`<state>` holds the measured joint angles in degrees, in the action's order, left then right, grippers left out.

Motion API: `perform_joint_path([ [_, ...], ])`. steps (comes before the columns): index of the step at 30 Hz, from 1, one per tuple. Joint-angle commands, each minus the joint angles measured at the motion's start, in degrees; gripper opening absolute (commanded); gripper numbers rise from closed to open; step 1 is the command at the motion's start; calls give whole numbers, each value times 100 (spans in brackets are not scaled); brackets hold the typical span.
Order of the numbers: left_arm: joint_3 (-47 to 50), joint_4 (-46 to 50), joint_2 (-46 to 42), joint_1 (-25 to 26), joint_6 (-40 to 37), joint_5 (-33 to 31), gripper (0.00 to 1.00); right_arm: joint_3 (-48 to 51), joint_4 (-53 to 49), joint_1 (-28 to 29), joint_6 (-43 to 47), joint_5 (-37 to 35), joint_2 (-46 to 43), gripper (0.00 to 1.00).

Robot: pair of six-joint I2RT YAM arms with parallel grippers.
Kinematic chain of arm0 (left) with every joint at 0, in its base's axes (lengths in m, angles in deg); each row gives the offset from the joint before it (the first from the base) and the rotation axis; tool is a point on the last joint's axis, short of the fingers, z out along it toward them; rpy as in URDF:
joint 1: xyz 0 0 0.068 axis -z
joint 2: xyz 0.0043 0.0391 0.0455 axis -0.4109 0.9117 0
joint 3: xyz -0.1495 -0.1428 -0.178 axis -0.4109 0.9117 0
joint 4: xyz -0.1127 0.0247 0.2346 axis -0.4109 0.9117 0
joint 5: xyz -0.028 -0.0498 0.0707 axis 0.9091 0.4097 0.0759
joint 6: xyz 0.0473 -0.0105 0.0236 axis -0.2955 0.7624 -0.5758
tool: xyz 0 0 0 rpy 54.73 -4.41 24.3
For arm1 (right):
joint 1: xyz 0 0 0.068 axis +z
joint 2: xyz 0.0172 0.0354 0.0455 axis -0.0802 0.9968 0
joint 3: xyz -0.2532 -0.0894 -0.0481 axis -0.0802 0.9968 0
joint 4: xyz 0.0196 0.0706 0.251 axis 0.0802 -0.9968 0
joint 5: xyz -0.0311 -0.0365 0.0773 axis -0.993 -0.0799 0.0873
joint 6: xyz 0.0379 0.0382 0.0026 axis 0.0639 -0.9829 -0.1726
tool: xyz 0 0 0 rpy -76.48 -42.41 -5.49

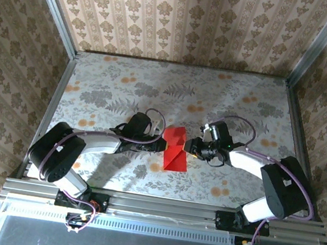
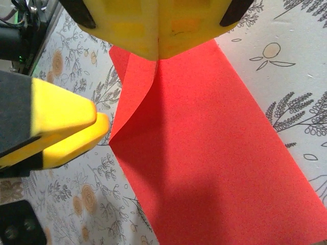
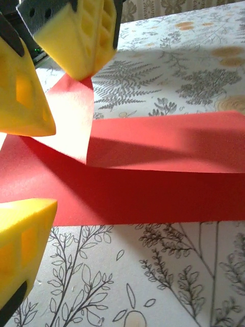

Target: Fold a paper plane with a square sheet of paper (fold left side to right side)

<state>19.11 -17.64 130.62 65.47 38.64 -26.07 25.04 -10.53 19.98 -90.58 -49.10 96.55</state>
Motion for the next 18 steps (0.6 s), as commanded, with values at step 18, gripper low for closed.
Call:
perform_joint_path([
  [18,175,-406,538,-61,85,-219,14,-220,1398,403,-500,591,1022,23],
])
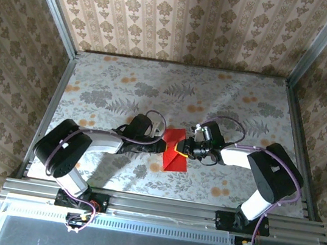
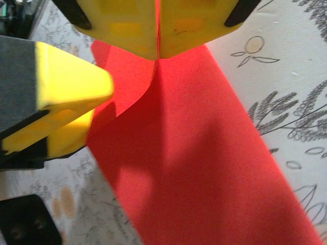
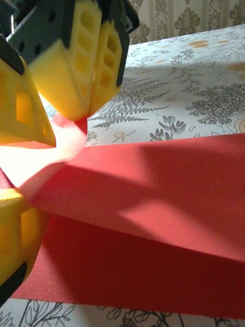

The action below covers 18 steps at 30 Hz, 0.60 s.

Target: Fold a paper plane with a square sheet of paper (fold left side to right side)

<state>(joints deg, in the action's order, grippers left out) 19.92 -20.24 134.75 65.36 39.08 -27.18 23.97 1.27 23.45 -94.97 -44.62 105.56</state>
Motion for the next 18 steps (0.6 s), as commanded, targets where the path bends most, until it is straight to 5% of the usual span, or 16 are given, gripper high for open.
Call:
perform_joint_path([
  [1,101,-144,137,-65,31,-126,17,-112,231,57,-61,136,145,19],
  [7,204,-18,-298,-143,-106,-314,36,-95,243,43,55,32,9,1],
  [18,695,329,-2956,-305,-255,-813,75,230,119,-418,769,-86,-1886,0],
])
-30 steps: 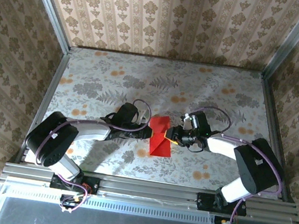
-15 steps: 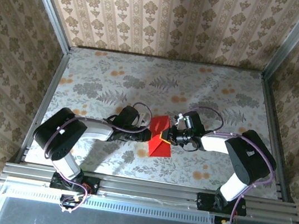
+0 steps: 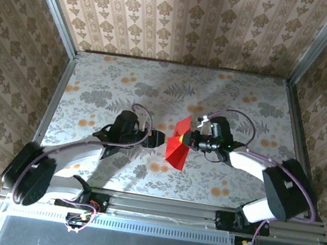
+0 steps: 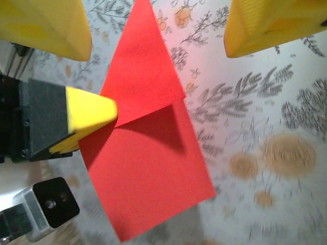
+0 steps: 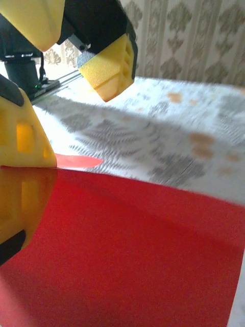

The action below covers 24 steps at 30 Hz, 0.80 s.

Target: Fold a paper plane with a square sheet of paper (fold left side to right side)

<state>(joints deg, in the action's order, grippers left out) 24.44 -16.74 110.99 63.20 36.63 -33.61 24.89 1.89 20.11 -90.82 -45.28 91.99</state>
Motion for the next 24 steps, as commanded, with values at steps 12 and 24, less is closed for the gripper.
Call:
perform_joint_path([
  [12,866,-2124,-1814,-140,1230,733,89,622,1845,-202,-405,121,-2274,0],
  [24,231,-2890,-644,581,1214,1253,85,438,2244,285,-670,208,-2249,0],
])
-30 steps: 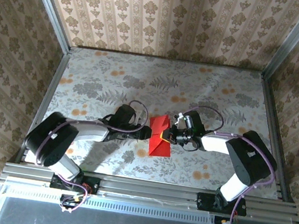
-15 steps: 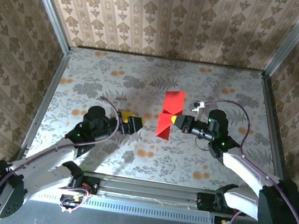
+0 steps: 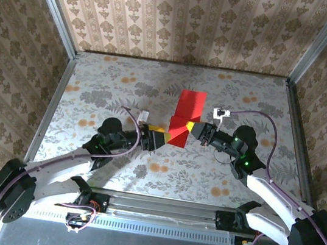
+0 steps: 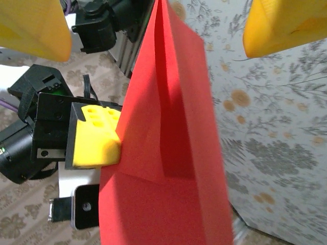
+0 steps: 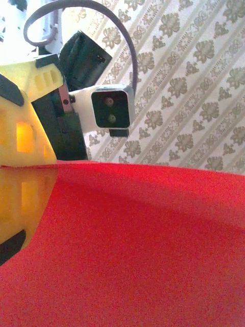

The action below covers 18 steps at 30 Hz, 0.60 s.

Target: Fold a paper plane with a square sheet of paper (fold left side to right side)

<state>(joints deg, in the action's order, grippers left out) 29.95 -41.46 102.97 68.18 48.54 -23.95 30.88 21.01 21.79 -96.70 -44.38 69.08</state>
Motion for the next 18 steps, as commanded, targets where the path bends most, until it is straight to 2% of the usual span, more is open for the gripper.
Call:
perform_joint_path([
  [1,-361,-469,244,105,27,323,84,-168,344,151,-66,119,76,0],
  [8,-417,-740,473,109,63,257,69,1,283,173,9,-12,153,0],
  [11,-395,-735,473,39,98,211,59,56,282,173,31,-43,188,1],
  [16,-315,-742,433,-67,172,118,44,120,277,171,32,-131,223,9],
  [18,-247,-681,381,-103,195,-43,32,119,230,156,26,-160,243,11],
])
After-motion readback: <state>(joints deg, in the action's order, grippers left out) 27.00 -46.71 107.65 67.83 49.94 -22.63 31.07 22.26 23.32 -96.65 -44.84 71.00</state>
